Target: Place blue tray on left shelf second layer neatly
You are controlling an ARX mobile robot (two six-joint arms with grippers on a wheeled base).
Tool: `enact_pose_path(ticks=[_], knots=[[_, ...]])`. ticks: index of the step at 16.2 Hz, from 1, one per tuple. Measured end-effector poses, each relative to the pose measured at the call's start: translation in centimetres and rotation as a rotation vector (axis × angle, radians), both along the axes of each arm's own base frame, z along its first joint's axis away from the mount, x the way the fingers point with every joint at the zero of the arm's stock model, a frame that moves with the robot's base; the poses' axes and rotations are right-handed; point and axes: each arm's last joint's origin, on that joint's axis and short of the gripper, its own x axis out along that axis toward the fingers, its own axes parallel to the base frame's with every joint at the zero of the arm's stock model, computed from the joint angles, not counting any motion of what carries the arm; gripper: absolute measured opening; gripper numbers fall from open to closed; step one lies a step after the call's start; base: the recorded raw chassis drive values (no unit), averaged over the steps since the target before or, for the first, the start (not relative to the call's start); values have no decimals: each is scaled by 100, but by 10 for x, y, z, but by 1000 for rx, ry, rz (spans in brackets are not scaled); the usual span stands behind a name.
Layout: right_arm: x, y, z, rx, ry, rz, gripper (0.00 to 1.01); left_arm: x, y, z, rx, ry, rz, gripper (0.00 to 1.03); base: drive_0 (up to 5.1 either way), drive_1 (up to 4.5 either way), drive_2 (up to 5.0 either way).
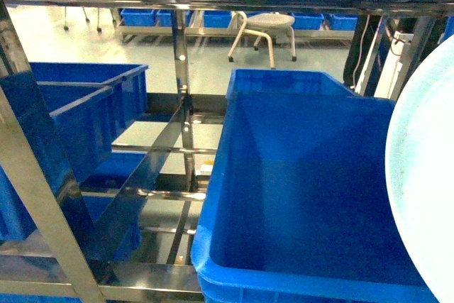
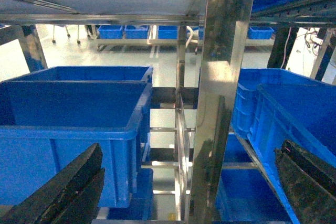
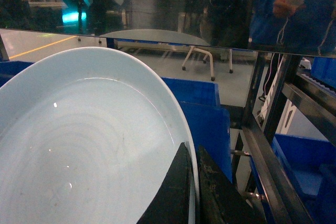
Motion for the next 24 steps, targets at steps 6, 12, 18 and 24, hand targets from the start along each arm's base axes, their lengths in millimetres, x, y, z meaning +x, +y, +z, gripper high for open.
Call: enact_pose_path(ticks=[6, 12, 18, 24], knots=[[0, 0, 0, 0, 0, 0, 2, 0, 0, 0, 0, 0, 0, 98, 0, 0, 0], [0, 0, 0, 0, 0, 0, 2, 0, 0, 0, 0, 0, 0, 98, 0, 0, 0], [0, 0, 0, 0, 0, 0, 2, 0, 0, 0, 0, 0, 0, 98, 0, 0, 0], [0, 0, 0, 0, -2, 0, 2, 0, 0, 0, 0, 0, 0, 98, 0, 0, 0]])
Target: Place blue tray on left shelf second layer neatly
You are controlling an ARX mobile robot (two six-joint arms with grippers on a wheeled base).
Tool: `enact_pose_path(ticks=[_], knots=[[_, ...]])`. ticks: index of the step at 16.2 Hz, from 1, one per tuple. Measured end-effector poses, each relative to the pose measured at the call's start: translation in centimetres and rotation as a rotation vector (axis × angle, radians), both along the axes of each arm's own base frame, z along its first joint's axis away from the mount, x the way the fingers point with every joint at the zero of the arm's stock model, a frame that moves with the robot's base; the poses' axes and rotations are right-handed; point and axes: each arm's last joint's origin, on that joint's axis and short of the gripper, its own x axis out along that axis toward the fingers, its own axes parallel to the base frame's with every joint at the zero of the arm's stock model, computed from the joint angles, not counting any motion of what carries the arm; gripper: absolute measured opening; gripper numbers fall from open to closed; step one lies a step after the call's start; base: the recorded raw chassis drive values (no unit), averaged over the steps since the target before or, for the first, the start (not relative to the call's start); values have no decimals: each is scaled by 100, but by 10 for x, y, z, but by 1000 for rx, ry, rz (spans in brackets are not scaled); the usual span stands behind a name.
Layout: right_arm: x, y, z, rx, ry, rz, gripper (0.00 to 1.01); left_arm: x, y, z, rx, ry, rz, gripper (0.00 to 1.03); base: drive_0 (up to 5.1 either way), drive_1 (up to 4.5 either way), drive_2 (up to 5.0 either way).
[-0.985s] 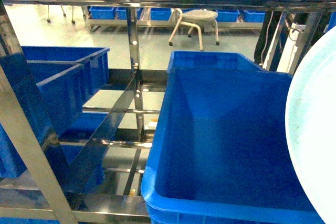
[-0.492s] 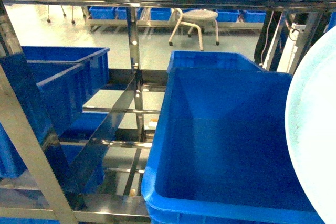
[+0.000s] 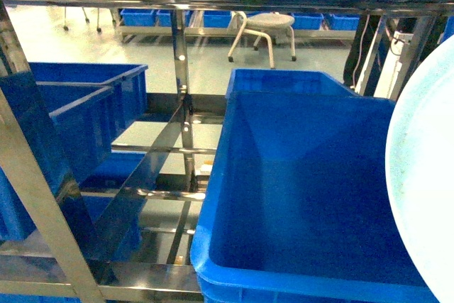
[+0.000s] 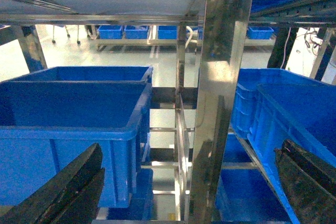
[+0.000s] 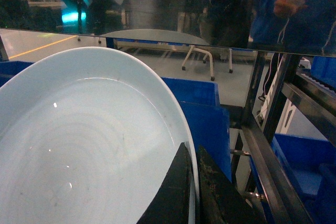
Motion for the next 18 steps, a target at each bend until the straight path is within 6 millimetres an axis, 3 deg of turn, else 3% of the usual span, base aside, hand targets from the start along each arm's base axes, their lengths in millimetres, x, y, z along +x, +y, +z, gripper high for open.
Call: enact_pose_path(ticks=[18], knots=[[24, 2, -19, -14, 49, 22, 2, 0, 0, 0, 0, 0, 0, 98, 0, 0, 0]])
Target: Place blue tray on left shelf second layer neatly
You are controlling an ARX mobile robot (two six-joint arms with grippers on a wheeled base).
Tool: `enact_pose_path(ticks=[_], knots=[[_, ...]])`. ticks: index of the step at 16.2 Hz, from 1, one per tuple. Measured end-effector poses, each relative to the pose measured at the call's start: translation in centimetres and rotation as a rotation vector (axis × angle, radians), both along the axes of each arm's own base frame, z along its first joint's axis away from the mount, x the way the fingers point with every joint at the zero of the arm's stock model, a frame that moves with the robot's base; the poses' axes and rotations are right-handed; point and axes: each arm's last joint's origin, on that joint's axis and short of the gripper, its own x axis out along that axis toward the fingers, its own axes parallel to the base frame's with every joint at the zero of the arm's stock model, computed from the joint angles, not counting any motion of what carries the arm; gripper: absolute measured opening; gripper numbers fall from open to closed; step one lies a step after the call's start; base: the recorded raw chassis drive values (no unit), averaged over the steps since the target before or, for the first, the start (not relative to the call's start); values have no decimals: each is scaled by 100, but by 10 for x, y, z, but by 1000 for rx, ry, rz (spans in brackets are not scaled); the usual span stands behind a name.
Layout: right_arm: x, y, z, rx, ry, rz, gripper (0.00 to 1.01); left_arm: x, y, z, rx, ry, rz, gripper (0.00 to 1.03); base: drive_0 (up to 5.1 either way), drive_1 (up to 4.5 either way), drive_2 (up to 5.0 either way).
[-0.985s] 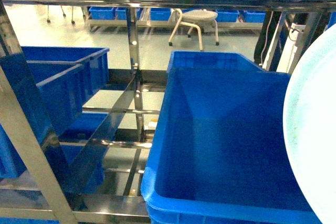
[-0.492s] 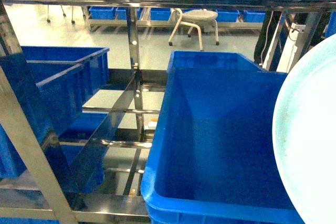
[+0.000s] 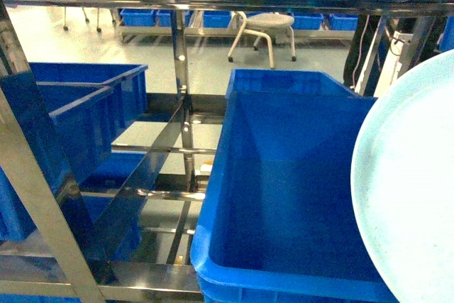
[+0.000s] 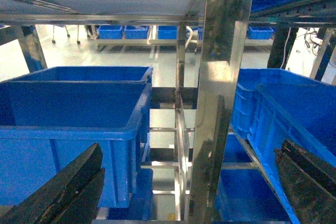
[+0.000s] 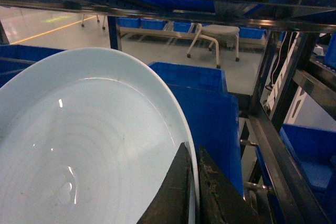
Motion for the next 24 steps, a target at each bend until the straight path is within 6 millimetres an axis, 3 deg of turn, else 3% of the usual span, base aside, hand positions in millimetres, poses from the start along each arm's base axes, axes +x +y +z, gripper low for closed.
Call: enact_pose_path(ticks=[8, 10, 18, 19, 22, 24], knots=[[37, -6, -3, 0, -3, -8, 2, 0, 0, 0, 0, 0, 0, 98, 0, 0, 0], [63, -7, -3, -4, -28, -9, 2, 0, 0, 0, 0, 0, 0, 98, 0, 0, 0], [70, -8, -14, -15, -6, -10, 2, 0, 0, 0, 0, 0, 0, 98, 0, 0, 0], [76, -8, -19, -26, 1, -12, 2, 0, 0, 0, 0, 0, 0, 98, 0, 0, 0], [120, -4, -43, -54, 48, 32, 2, 0, 0, 0, 0, 0, 0, 98, 0, 0, 0], [126, -1, -49, -56, 65, 46, 2, 0, 0, 0, 0, 0, 0, 98, 0, 0, 0]])
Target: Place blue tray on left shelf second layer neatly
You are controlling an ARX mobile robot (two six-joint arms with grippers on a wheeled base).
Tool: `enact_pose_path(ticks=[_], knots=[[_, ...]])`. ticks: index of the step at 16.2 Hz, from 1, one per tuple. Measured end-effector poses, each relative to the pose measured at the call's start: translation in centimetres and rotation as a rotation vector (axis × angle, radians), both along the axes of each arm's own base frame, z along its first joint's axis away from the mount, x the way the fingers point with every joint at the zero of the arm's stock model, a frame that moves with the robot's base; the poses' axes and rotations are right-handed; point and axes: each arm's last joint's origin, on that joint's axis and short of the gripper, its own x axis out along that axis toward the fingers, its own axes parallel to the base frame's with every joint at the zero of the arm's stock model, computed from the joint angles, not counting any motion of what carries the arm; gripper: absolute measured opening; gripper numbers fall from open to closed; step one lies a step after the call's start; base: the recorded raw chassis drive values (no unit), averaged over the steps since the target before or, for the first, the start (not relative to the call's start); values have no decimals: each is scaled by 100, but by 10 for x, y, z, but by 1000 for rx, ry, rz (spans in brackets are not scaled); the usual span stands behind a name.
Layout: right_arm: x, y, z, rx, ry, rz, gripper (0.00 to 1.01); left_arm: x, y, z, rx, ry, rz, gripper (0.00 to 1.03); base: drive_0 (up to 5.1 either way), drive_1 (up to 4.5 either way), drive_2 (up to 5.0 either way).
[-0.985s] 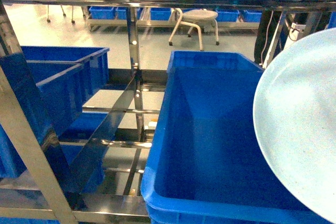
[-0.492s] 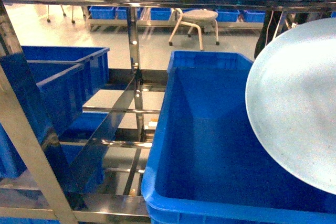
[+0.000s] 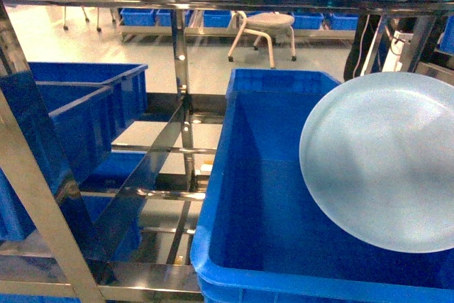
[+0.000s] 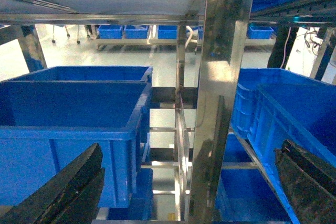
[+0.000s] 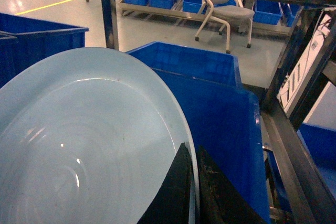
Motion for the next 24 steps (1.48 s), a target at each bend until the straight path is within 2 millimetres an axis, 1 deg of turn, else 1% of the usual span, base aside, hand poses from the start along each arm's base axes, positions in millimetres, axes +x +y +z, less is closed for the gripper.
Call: enact_pose_path(ticks=[4, 7, 11, 14, 15, 17, 19, 20, 24], knots=[[3, 2, -4, -9, 12, 5, 2, 0, 0, 0, 0, 0, 0, 98, 0, 0, 0], [5, 2, -6, -13, 13, 9, 12, 0, 0, 0, 0, 0, 0, 98, 0, 0, 0], [7, 4, -5, -13, 6, 20, 31, 0, 0, 0, 0, 0, 0, 98, 0, 0, 0], [7, 4, -5, -13, 5, 21, 38, 0, 0, 0, 0, 0, 0, 98, 0, 0, 0], [7, 4, -4, -13, 5, 22, 47, 0, 0, 0, 0, 0, 0, 98, 0, 0, 0], [2, 6, 0, -2, -4, 26, 71, 0, 0, 0, 0, 0, 0, 98, 0, 0, 0], [-7, 7, 16, 22, -42, 20, 97, 0, 0, 0, 0, 0, 0, 98, 0, 0, 0], [-14, 8, 20, 32, -43, 21, 99, 0, 0, 0, 0, 0, 0, 98, 0, 0, 0], [-36, 9, 35, 53, -70, 25, 98, 0, 0, 0, 0, 0, 0, 98, 0, 0, 0]])
